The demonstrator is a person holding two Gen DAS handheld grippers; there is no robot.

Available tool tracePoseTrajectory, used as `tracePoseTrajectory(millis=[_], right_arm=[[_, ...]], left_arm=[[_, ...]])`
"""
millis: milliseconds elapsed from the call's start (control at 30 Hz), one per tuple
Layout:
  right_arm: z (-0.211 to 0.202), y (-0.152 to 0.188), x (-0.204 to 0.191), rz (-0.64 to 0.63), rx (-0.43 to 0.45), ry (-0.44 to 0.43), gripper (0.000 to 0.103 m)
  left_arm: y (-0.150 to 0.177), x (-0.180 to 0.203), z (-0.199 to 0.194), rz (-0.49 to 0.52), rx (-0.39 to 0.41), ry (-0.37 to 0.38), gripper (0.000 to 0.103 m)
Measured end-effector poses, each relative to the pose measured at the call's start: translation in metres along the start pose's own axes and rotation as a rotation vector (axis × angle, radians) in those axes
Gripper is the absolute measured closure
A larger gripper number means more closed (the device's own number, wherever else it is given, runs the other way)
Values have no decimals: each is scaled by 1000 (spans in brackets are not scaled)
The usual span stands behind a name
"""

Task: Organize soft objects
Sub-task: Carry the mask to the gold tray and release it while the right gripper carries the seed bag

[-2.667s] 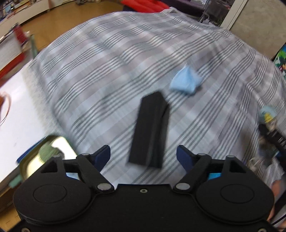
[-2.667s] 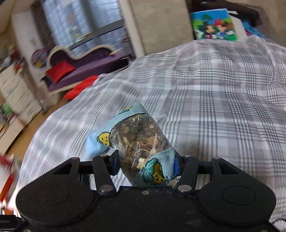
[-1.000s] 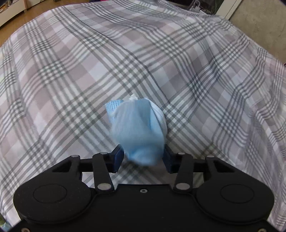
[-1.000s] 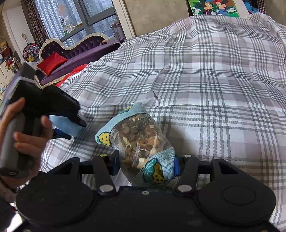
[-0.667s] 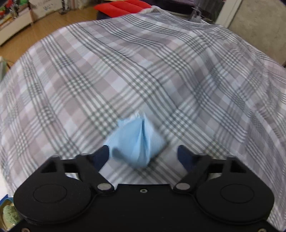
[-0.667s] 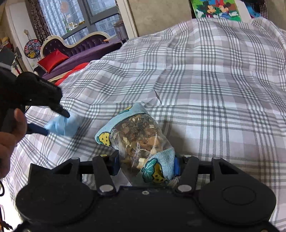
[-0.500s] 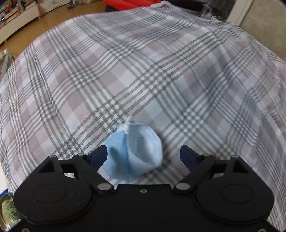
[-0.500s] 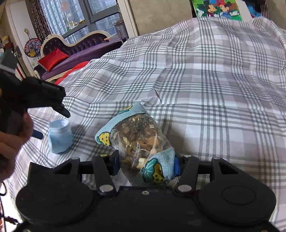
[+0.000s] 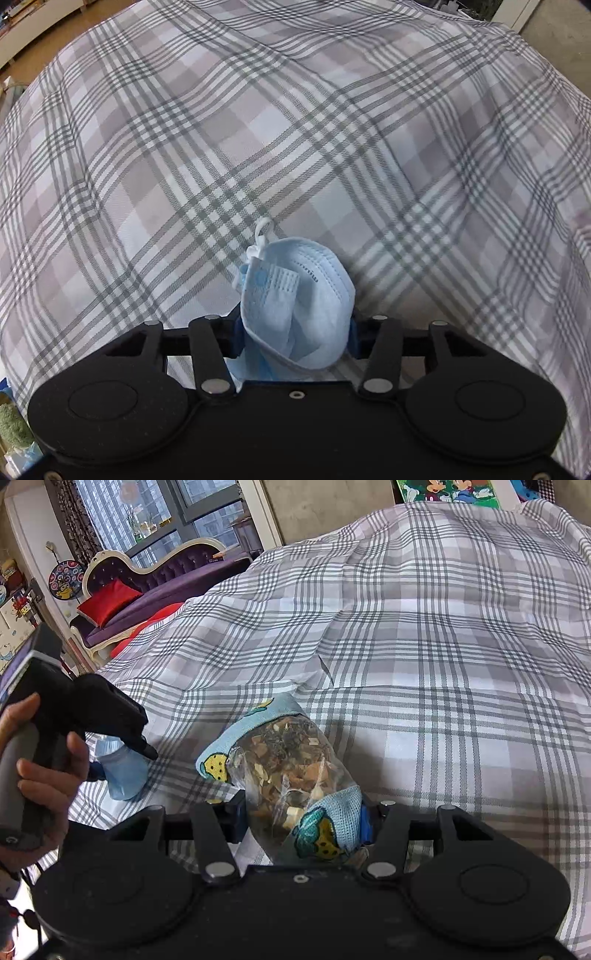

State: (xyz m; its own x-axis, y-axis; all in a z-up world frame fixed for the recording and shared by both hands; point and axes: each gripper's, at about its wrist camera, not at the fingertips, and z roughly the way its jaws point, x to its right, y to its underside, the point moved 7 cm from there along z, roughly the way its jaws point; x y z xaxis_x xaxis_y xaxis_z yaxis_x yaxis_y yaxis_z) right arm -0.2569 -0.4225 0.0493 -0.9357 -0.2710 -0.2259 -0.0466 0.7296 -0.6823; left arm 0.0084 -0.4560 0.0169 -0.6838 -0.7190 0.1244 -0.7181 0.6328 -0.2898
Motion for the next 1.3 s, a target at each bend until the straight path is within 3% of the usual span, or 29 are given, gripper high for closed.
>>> tracePoseTrajectory(millis=[267,467,667,867,1033,1167,1300], right_arm=[[-1,1,-1,-13,5,12,50],[-1,2,-4,-28,13,18,50],[-8,3,-11,-79,57,18,50],[-22,3,-27,-158,125,12,51],[-48,5,-49,-179,166,-102,51],[-88,11,-79,-265,254,-199,51],[-123,26,-113,-306,210,-340,51]], left_arm=[[13,9,-53,57,6,64,54],[31,-7,-98,89,25,77,54],[70,-56,-145,75,48,95,54],[123,-128,-182,28,76,61,54],[175,-193,-193,-47,53,25,54],[210,-237,-190,-103,17,-20,54],[238,-271,-183,-163,1,-50,54]])
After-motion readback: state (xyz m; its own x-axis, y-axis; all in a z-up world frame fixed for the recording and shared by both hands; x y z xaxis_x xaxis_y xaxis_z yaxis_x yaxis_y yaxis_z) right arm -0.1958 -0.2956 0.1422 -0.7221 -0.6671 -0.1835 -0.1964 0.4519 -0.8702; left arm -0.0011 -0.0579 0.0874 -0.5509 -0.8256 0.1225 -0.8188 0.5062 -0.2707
